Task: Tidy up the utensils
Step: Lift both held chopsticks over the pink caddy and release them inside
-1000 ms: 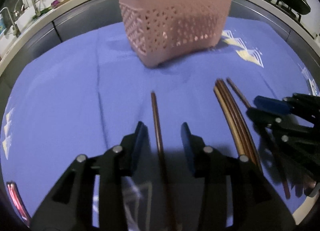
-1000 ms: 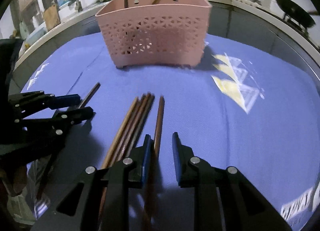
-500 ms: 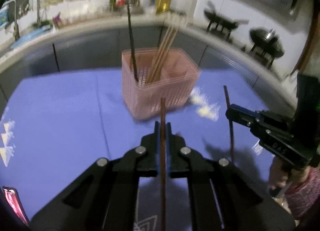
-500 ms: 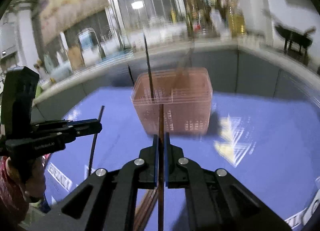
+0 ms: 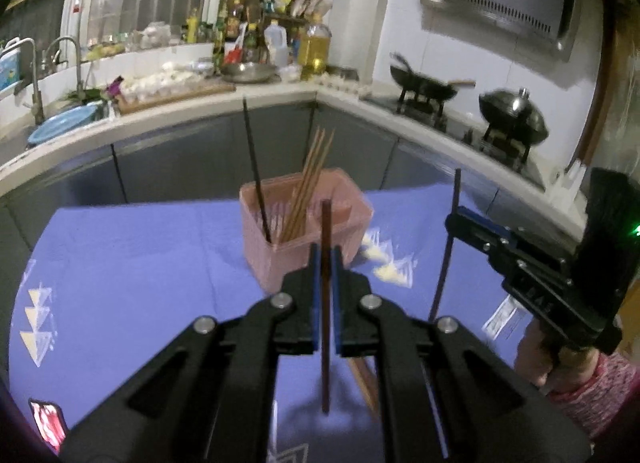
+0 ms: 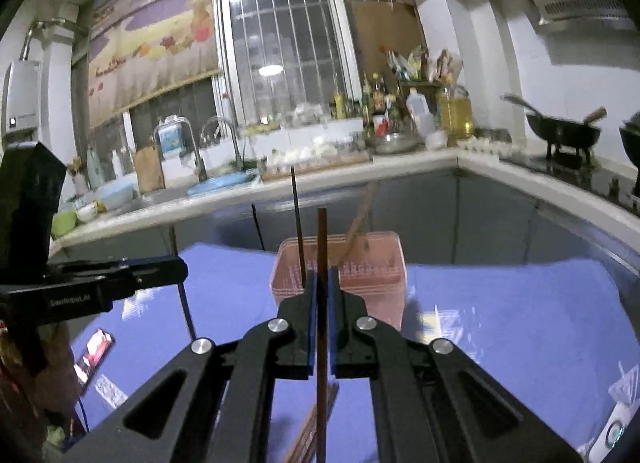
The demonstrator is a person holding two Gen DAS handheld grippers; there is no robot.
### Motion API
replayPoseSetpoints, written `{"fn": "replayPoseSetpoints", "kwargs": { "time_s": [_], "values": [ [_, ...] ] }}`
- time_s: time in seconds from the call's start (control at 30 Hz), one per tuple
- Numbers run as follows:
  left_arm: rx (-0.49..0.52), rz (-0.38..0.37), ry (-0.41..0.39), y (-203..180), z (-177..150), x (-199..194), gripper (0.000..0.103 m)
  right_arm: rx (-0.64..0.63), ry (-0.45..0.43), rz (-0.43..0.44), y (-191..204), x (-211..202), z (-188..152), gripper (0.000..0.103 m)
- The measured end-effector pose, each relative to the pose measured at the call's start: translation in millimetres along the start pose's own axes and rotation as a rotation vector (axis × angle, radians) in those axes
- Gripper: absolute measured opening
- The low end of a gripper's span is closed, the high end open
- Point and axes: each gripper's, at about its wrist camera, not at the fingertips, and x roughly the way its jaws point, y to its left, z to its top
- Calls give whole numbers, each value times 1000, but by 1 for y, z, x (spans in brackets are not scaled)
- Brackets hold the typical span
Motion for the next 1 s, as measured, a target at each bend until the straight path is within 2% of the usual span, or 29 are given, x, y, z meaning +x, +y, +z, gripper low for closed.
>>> {"fn": "replayPoseSetpoints", "kwargs": {
  "time_s": [0.13,0.23,0.37,0.47,0.53,0.63,0.77,0.87,0.97,1.0],
  "values": [
    [1,12,-118,0,55,-21,4,12,-68,21,1,10,49,5],
    [-2,29,-196,-1,92,-28,4,16,-139,1,3,28,89,5],
    [48,130,-275,-4,123,-17,4,37,-226,-32,2,51,120,5],
    [62,154,-249,0,128,6,4,64,-258,-51,-4,76,127,5],
    [76,180,-222,3,125,28,4,80,-247,-59,-8,92,123,5],
    [88,206,-171,9,115,58,4,124,-179,-56,-19,123,104,5],
    [77,206,-91,17,95,90,5,93,-71,-75,-21,152,70,5],
    [50,211,-11,19,83,108,14,86,13,-46,-20,161,51,7],
    [19,198,-17,22,79,101,26,103,39,-18,-20,153,48,17],
    [-1,196,-33,24,78,94,29,105,33,-15,-19,147,49,29]
  ]
}}
